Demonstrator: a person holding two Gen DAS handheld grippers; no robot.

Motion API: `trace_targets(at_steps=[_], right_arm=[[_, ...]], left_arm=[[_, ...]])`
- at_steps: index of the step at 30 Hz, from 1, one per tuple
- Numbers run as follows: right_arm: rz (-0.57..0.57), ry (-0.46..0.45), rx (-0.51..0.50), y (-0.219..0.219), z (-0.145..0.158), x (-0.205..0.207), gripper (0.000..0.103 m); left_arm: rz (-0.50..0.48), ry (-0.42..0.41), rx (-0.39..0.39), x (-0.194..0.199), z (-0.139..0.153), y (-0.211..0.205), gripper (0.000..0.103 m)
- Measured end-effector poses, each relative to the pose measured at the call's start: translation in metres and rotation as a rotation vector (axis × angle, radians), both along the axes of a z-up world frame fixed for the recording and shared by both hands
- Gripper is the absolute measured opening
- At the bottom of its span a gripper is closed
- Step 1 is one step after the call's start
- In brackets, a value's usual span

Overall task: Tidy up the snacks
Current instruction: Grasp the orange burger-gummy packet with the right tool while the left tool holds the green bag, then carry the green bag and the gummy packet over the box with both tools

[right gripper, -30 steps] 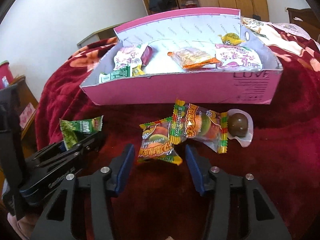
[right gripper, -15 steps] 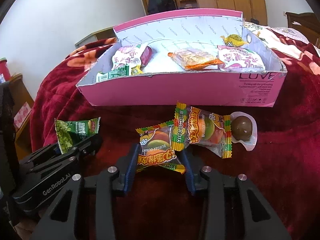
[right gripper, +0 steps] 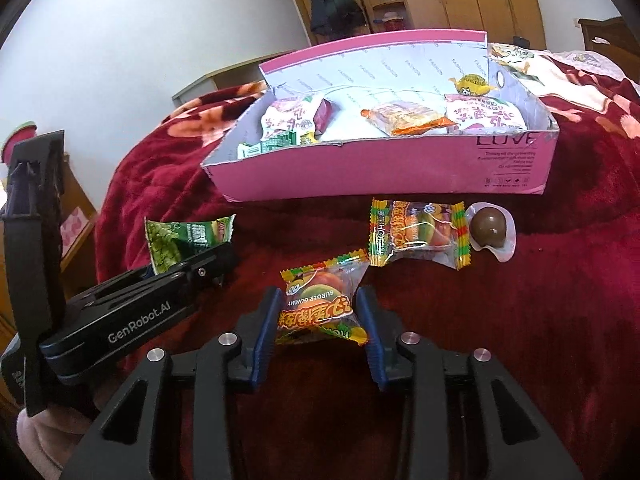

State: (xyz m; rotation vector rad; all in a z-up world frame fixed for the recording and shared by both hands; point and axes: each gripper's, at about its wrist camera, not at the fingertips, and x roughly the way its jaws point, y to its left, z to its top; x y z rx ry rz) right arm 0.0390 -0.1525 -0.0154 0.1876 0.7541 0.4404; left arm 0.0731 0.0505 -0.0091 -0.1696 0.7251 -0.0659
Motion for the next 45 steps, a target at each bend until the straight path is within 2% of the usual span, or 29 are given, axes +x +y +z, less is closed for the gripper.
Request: trace_targets(at_steps=[12,24,30,45], right_arm=[[-0.007,-0.049,0.056,-0.016,0.019,-0.022,0.039],[-0.032,-0.071,0.109,-0.031,0.031,-0.025,0.039],[-0.034,-0.076,0.144,-0.04,0.037,-0.026,0.039],[-0.068,-0.123,0.123,-0.058,0.059,-0.01,0.039]], left_arm=[[-0.026,-0.04,0.01,-0.014,0.02,-0.01,0.041],[-0.065,-0.065,0.012,-0.016,0.035,-0.024,0.041],[-0.07,-0.079,0.008,-0.01,0.043,-0.025,0.041],[-0.134,-0.132,0.044,0.025,0.065,-0.051,0.041]])
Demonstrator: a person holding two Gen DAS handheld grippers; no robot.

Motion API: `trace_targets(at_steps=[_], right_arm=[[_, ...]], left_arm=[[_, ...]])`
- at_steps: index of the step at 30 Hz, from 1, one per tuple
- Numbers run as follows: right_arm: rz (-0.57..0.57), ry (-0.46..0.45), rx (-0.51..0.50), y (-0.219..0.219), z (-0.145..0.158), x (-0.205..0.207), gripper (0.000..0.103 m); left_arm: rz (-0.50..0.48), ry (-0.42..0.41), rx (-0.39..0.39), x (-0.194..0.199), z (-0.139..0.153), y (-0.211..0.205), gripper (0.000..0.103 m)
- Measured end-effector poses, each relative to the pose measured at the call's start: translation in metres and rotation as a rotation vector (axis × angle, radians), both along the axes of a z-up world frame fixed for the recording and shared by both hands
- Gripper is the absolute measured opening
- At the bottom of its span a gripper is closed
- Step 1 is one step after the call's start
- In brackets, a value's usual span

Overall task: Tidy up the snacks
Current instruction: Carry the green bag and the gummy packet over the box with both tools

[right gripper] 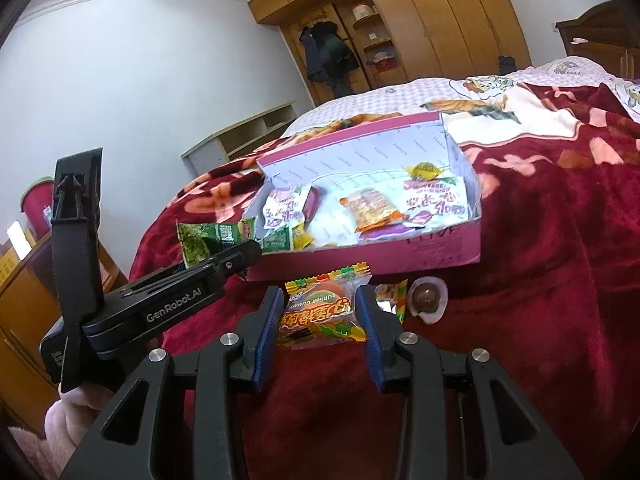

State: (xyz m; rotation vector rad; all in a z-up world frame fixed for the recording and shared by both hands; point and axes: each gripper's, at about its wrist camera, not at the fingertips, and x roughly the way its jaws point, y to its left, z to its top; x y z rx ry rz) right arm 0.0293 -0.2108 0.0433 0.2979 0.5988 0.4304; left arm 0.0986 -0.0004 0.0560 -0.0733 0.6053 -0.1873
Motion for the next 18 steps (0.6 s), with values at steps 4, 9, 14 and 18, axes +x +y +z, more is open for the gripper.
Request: trace_targets(at_steps=[4,9,14,18], right_arm=[[-0.006,0.0,-0.006,-0.004,0.002,0.007,0.039],[-0.012,-0.002,-0.01,-0.008,0.005,0.017,0.039],[-0.019,0.001,-0.017,-0.012,0.006,0.027,0.039],[-0.024,0.002,-0.027,-0.014,0.007,0.035,0.039]], left_arm=[[-0.024,0.009,-0.007,0.015,0.0,-0.006,0.041],[-0.042,0.032,-0.007,0.035,-0.005,-0.015,0.041],[-0.051,0.046,-0.004,0.054,-0.011,-0.023,0.041],[-0.049,0.06,0.0,0.069,-0.019,-0.027,0.041]])
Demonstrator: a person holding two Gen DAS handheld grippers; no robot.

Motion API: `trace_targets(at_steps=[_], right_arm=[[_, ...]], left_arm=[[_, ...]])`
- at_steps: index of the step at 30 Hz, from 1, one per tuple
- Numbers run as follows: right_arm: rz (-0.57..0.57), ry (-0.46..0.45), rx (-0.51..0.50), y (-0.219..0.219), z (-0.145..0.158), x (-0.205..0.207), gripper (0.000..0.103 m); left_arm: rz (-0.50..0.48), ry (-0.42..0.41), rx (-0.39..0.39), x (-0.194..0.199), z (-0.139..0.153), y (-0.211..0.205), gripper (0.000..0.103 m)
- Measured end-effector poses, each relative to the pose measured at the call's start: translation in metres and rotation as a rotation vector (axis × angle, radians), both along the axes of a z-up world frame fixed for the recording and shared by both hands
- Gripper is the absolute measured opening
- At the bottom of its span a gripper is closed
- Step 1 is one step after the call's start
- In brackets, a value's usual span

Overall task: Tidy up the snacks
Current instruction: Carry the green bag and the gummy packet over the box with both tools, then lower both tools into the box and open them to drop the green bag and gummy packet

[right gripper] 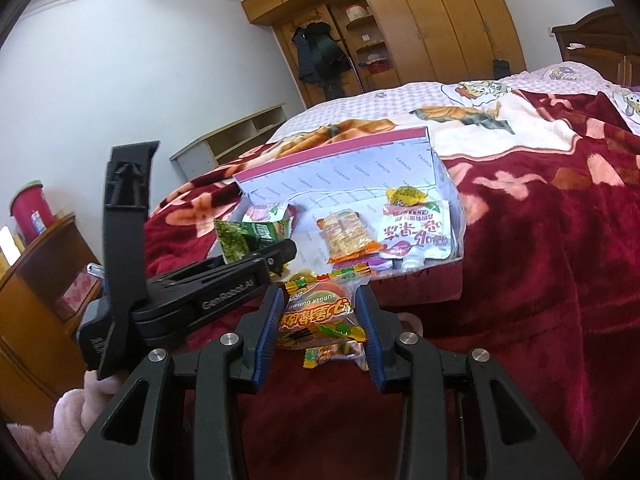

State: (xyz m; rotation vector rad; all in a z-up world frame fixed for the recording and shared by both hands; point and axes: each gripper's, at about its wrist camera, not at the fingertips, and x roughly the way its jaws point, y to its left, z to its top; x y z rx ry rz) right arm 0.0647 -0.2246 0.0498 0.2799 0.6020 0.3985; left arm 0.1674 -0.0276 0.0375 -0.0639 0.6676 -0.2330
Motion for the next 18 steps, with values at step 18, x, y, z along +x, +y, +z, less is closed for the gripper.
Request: trace_targets(at_steps=[18], right_arm=[[-0.025,-0.029,-0.057,-0.007,0.013,0.053,0.039]], left_arm=[[0.011,0.013,0.037,0.016,-0.023,-0.006,0.055]])
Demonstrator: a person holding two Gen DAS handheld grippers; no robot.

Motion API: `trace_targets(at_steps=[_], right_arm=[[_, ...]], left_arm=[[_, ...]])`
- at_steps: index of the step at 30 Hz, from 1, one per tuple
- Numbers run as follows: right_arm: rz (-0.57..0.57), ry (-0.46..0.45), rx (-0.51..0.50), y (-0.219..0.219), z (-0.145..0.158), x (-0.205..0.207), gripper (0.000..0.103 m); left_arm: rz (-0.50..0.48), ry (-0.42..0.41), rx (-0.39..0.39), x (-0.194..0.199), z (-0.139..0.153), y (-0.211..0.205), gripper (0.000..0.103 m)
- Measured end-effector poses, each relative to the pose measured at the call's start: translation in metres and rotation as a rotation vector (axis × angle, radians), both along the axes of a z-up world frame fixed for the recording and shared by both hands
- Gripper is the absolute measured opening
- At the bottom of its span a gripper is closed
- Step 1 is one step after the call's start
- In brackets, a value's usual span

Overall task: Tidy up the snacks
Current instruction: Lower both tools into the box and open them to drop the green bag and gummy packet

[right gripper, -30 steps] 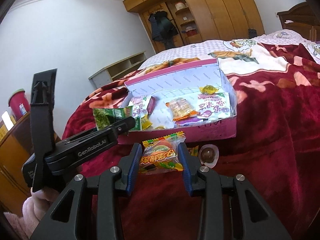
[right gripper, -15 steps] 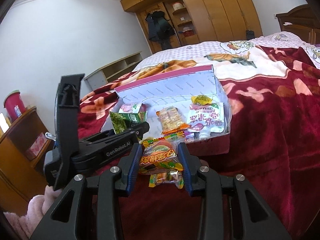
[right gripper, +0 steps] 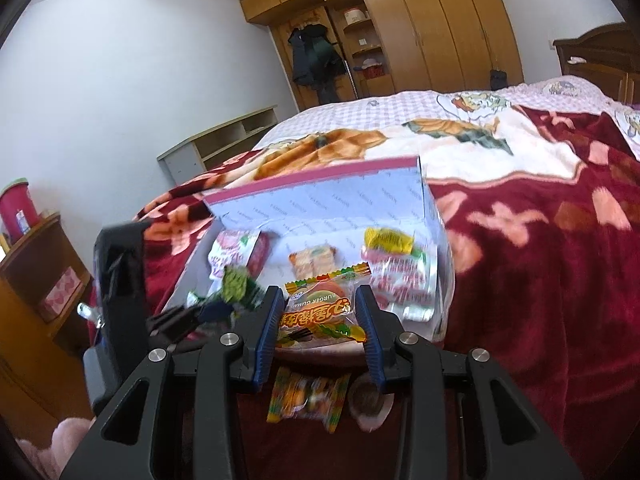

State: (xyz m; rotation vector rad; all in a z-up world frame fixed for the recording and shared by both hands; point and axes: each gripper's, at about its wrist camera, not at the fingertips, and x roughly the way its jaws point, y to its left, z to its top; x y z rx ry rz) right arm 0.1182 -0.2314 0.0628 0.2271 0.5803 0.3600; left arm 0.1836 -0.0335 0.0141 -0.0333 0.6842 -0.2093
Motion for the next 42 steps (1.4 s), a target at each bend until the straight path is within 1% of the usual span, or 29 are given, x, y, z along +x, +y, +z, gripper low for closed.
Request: trace_targets(at_steps=[9,16,25,31,36,37,38,42], right_arm=[[0.008,-0.014,-0.005,0.005,0.007,0.033,0.039],[0.018,0.013,-0.002,0.012,-0.003,0.06,0.039],[-0.003,0.047,-0.013,0.011,-0.016,0.089,0.039],[-0.006,0.065,-0.028,0.012,-0.025,0.096,0.039],[0.005,0.072,-0.028,0.013,-0.025,0.096,0.04],[0.003,0.07,-0.034,0.014,-0.024,0.094,0.042],[0.004,0.067,-0.036,0.015,-0.024,0.093,0.046],[0.019,0.053,-0.035,0.017,-0.018,0.085,0.048]], left_arm=[[-0.001,0.005,-0.002,0.0,-0.001,0.0,0.055],[-0.002,0.004,-0.006,0.0,-0.002,0.001,0.055],[-0.002,0.005,-0.006,0.0,-0.002,0.001,0.055],[-0.002,0.004,-0.005,0.001,-0.002,0.001,0.055],[-0.002,0.004,-0.005,0.0,-0.002,0.001,0.056],[-0.003,0.003,-0.005,0.0,-0.003,0.001,0.056],[-0.003,0.002,-0.005,0.0,-0.002,0.001,0.056],[-0.003,0.001,-0.003,0.002,-0.003,0.001,0.057]])
